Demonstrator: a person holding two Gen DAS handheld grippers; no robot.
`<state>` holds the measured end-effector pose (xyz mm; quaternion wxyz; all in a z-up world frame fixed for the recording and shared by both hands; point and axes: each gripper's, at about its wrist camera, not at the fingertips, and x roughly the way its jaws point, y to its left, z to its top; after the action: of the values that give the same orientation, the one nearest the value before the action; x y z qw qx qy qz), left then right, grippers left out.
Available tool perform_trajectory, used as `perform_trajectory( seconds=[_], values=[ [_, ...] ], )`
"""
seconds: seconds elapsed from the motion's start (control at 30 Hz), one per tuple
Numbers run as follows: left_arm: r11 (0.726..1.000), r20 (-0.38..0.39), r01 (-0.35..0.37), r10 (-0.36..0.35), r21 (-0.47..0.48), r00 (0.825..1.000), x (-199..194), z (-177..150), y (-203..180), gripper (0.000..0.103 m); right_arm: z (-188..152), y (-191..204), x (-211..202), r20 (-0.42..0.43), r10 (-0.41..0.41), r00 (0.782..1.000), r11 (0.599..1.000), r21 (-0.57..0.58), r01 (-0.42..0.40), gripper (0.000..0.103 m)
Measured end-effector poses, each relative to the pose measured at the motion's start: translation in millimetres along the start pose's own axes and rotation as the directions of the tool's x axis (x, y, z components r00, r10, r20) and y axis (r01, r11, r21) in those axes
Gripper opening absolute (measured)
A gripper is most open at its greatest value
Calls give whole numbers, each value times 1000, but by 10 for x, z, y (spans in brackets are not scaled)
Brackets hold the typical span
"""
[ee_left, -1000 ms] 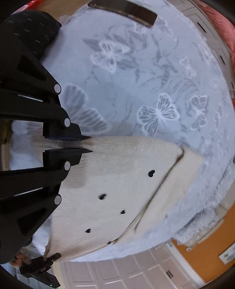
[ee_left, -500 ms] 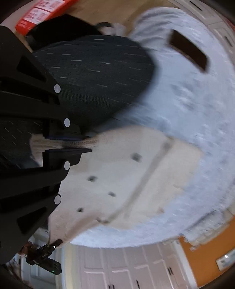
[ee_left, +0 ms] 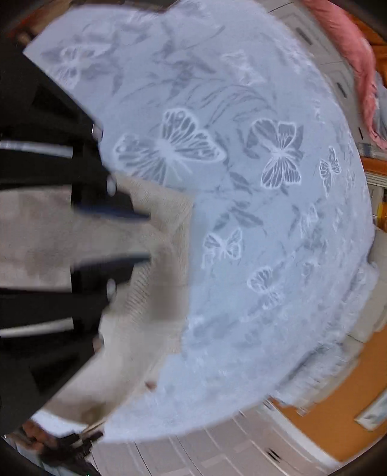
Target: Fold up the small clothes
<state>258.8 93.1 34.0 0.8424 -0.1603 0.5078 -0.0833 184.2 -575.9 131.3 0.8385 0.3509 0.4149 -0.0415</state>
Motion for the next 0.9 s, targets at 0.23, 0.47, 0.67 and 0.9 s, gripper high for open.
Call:
perform_trajectory(
  seconds=[0.23, 0.47, 0.67, 0.9],
  values=[
    [993, -39, -73, 77, 96, 996, 288, -60, -84, 72, -217, 9, 116, -24, -175, 984, 963, -213, 166, 59],
    [989, -90, -113, 122, 90, 988, 442, 17, -203, 7, -92, 13, 595, -124, -220, 968, 955, -228, 188, 7],
    [978, -42, -155, 162, 139, 986, 255, 116, -195, 7, 91, 105, -32, 60, -75, 995, 981, -173, 84, 6],
    [984, -73, -160, 166, 81, 983, 420, 58, -13, 7, 52, -122, 128, 0, -133, 991, 984, -123, 132, 6]
  ],
)
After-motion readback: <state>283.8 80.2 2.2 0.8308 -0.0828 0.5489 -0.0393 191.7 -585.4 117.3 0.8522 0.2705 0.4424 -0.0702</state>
